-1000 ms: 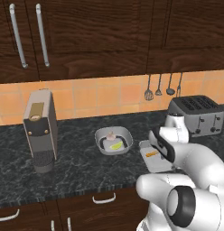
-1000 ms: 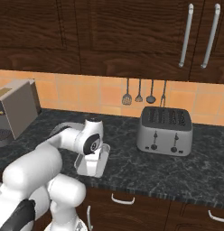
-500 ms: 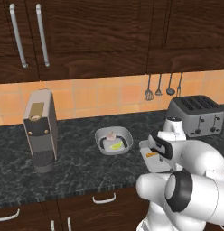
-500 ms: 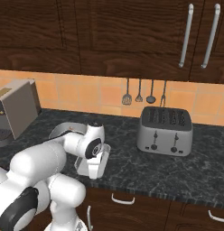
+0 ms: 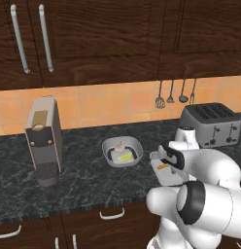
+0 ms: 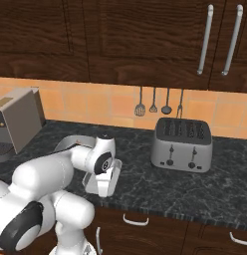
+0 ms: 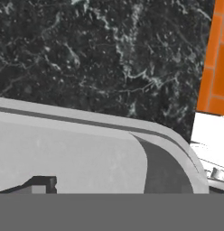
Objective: Take the meat container that has the shrimp and place it on the second highest rack of the freezer. Then take the vegetable container that has the lemon wedge and garlic and place it on the highest rack of the freezer.
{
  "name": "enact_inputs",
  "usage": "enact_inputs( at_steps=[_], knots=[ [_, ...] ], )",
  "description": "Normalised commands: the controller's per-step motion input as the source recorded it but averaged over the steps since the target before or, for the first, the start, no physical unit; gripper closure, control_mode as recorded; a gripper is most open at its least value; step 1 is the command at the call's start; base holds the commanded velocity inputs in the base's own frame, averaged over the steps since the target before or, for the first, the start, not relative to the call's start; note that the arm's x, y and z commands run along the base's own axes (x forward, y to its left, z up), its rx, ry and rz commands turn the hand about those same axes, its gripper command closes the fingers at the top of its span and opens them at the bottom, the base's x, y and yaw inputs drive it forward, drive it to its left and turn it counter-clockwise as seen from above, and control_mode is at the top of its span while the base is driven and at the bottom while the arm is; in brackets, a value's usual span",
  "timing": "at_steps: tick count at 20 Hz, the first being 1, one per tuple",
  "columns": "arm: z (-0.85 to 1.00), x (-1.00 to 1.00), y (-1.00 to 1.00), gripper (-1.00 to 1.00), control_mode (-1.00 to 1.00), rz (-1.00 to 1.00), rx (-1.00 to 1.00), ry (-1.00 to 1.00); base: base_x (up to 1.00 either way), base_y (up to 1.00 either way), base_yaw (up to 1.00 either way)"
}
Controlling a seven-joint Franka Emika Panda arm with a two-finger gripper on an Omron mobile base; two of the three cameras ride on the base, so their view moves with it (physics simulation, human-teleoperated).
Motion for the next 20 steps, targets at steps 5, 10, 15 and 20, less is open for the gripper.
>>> enact_inputs(
  at_steps=[5,10,15,20],
  knots=[
    [-0.39,0.25,0.00,-1.00,-1.00,0.00,0.00,-0.07,0.00,0.00,0.00],
    [-0.07,0.06,0.04,-1.00,-1.00,-0.01,-0.02,-0.01,0.00,0.00,0.00],
    [0.00,0.00,0.00,1.00,-1.00,0.00,0.00,0.00,0.00,0.00,0.00],
    [0.00,0.00,0.00,1.00,-1.00,0.00,0.00,0.00,0.00,0.00,0.00]
  ],
)
